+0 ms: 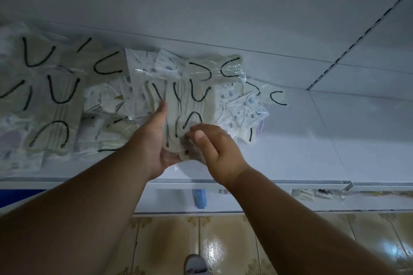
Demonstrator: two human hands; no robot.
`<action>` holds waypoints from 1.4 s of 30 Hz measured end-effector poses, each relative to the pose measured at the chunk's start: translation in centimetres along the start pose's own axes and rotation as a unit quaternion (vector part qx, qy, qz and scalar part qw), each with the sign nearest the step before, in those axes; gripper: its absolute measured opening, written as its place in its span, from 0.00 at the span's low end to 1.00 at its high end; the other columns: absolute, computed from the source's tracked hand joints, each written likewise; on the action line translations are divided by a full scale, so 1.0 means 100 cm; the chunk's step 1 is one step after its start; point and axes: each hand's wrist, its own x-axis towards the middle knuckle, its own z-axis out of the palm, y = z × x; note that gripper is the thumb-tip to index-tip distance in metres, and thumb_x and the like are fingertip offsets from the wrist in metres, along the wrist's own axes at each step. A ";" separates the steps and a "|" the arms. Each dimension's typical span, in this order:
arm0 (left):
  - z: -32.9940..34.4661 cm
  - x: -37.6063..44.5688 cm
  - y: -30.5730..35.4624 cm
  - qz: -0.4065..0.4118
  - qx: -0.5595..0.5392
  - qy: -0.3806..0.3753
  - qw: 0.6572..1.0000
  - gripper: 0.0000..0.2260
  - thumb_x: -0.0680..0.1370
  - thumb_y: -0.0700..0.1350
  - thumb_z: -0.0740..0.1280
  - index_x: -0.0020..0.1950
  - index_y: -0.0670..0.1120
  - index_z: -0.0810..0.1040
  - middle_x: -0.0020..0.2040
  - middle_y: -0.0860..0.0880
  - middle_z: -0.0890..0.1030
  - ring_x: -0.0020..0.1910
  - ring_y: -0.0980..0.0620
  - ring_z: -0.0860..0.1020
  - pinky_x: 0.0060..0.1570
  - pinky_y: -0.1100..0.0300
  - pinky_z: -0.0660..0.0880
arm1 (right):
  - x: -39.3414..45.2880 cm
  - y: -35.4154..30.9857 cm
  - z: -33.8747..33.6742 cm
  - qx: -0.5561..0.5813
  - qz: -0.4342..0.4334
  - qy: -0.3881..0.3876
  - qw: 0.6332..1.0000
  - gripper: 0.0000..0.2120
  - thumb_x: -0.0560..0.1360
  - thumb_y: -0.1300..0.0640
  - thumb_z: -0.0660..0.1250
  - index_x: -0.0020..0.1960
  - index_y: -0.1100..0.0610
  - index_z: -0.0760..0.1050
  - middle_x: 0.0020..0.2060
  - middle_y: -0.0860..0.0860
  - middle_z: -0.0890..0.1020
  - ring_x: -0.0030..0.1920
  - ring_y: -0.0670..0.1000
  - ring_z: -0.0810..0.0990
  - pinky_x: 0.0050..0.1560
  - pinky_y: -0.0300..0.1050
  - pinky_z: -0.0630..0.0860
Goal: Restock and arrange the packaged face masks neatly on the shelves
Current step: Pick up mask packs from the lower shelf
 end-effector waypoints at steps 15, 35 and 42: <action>-0.020 0.027 0.007 0.192 0.190 0.213 0.939 0.09 0.76 0.36 0.68 0.53 0.46 0.72 0.48 0.43 0.77 0.46 0.45 0.76 0.52 0.45 0.78 | 0.163 0.029 -0.006 -0.195 0.171 -0.036 0.965 0.29 0.78 0.62 0.58 0.79 0.54 0.59 0.77 0.53 0.64 0.75 0.56 0.66 0.73 0.49 0.65; -0.022 0.002 -0.002 0.138 0.133 0.171 0.967 0.10 0.78 0.36 0.67 0.56 0.46 0.73 0.46 0.48 0.77 0.49 0.45 0.77 0.60 0.43 0.77 | 0.118 0.015 -0.026 0.030 0.238 0.183 0.953 0.16 0.80 0.53 0.64 0.39 0.62 0.76 0.28 0.49 0.71 0.30 0.51 0.67 0.35 0.43 0.67; -0.032 -0.023 -0.005 0.108 0.114 0.163 0.974 0.11 0.79 0.38 0.66 0.60 0.46 0.74 0.50 0.47 0.78 0.42 0.50 0.77 0.47 0.51 0.78 | 0.062 -0.037 -0.007 0.164 0.175 0.225 0.944 0.07 0.79 0.61 0.63 0.45 0.54 0.78 0.35 0.43 0.76 0.34 0.39 0.72 0.40 0.34 0.70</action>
